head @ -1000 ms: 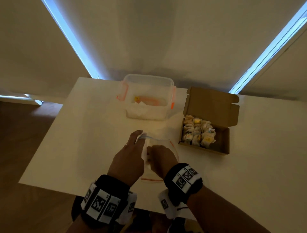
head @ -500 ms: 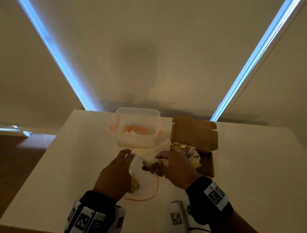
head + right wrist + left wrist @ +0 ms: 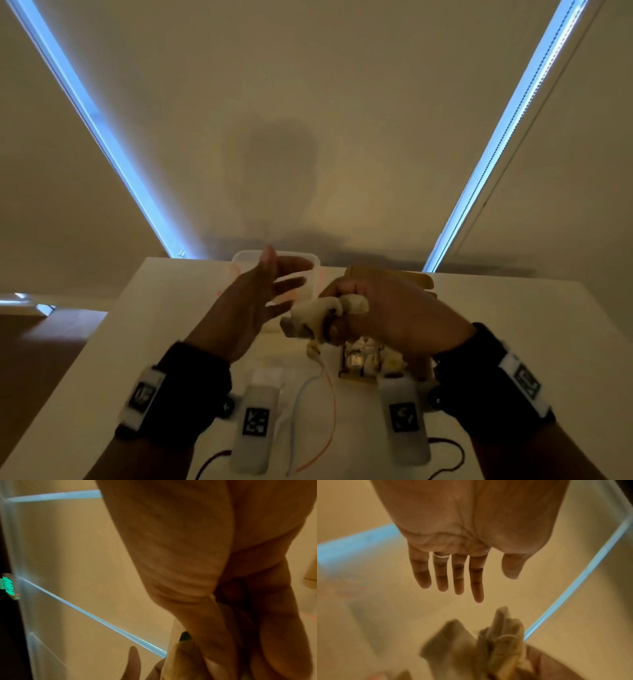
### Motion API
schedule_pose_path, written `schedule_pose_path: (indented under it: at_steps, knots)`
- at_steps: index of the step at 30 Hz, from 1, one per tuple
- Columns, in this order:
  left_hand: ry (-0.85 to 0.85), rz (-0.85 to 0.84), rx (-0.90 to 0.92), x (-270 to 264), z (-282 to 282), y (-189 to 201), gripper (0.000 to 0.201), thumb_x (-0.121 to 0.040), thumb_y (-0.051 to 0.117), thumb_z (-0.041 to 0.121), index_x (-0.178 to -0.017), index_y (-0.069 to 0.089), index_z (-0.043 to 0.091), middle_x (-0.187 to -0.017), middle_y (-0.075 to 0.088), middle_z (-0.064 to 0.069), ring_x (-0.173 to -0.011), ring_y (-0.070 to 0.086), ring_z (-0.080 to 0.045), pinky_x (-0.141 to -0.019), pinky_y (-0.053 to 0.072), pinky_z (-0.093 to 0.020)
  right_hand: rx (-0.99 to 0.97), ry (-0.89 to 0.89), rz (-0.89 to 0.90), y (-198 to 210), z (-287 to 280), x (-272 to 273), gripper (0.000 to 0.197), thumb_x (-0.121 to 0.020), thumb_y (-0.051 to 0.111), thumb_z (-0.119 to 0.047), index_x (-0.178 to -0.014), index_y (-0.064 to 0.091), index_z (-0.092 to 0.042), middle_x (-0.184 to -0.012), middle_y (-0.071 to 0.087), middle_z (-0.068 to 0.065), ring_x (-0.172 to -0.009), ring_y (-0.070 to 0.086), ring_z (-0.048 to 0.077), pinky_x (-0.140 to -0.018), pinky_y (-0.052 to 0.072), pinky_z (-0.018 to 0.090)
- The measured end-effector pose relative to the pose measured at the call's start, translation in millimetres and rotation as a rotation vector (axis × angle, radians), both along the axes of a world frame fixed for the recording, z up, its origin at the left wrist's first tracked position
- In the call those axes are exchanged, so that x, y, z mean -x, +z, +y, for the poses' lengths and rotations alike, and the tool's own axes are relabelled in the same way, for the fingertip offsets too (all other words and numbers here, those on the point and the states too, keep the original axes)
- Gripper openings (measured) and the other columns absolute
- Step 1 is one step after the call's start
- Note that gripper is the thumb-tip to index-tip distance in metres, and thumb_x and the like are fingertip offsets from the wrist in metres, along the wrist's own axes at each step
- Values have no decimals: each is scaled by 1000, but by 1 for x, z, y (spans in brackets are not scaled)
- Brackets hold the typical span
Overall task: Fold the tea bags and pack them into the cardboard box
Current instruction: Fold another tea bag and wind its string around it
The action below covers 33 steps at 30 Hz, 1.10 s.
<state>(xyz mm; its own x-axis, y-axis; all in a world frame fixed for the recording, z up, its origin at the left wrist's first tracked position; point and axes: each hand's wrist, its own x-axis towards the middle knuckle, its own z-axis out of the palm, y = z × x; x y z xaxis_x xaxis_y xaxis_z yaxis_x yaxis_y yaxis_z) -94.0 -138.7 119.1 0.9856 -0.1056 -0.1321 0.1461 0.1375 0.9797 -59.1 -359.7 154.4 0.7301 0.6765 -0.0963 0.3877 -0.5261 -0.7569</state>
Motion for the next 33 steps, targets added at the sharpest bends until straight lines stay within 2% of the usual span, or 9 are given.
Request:
schedule_pose_path:
  at_steps: [3, 6, 9, 11, 13, 16, 21, 24, 33]
  knots:
    - [-200, 149, 279, -25, -28, 30, 97, -74, 46, 84, -133, 61, 9, -129, 66, -14, -99, 69, -32, -81, 53, -42, -40, 63, -33, 41, -8, -6, 22, -81, 81, -18, -102, 76, -25, -97, 76, -11, -85, 73, 9, -82, 57, 36]
    - [-405, 201, 531, -35, -53, 53, 96, -69, 47, 84, -131, 68, 13, -110, 66, -18, -78, 64, -26, -57, 56, -28, -47, 55, -148, 69, -15, -16, 28, -82, 81, -19, -105, 75, -33, -102, 73, -24, -91, 70, -1, -84, 54, 22]
    - [-649, 224, 784, -42, -66, 59, 93, -82, 58, 72, -146, 50, 5, -126, 60, -34, -103, 69, -41, -86, 59, -48, 0, -36, -248, 81, -26, -26, 23, -84, 78, -22, -107, 76, -27, -98, 76, -14, -88, 71, 4, -85, 56, 36]
    - [-607, 106, 621, -45, -76, 59, 76, -86, 63, 65, -141, 57, 12, -133, 62, -25, -112, 66, -36, -98, 54, -51, 42, -93, -329, 85, -31, -30, 19, -85, 75, -26, -103, 76, -27, -92, 76, -12, -84, 70, 6, -83, 55, 41]
    - [-506, 54, 532, -49, -86, 62, 52, -93, 55, 54, -123, 72, 15, -115, 72, -14, -101, 71, -27, -88, 59, -44, 64, -144, -347, 87, -34, -32, 17, -86, 73, -22, -102, 75, -27, -89, 75, -10, -82, 69, 6, -83, 54, 38]
    - [-353, 92, 482, -57, -95, 65, 49, -87, 67, 44, -120, 70, 9, -122, 56, -23, -114, 53, -37, -100, 44, -54, 27, -218, -353, 84, -35, -32, 22, -82, 74, -17, -100, 74, -30, -89, 74, -13, -83, 68, 0, -79, 53, 22]
    - [-226, 110, 520, -70, -108, 66, 30, -86, 65, 31, -99, 76, 7, -93, 58, -15, -78, 56, -24, -54, 50, -28, 11, -361, -436, 72, -35, -39, 30, -79, 71, -14, -103, 72, -32, -94, 69, -14, -87, 65, 1, -71, 44, 7]
    - [-207, 151, 574, -69, -112, 69, 28, -85, 58, 24, -95, 73, 3, -77, 59, -12, -56, 60, -18, -37, 46, -20, -79, -423, -439, 68, -40, -38, 40, -81, 75, -14, -118, 67, -28, -106, 67, -9, -93, 66, 9, -84, 55, 26]
    - [-220, 204, 658, -73, -119, 69, 35, -89, 54, 22, -115, 67, 2, -95, 59, -12, -73, 69, -18, -42, 48, -16, -191, -554, -531, 63, -50, -35, 28, -91, 72, -18, -116, 66, -30, -110, 64, -12, -91, 61, -2, -74, 46, 2]
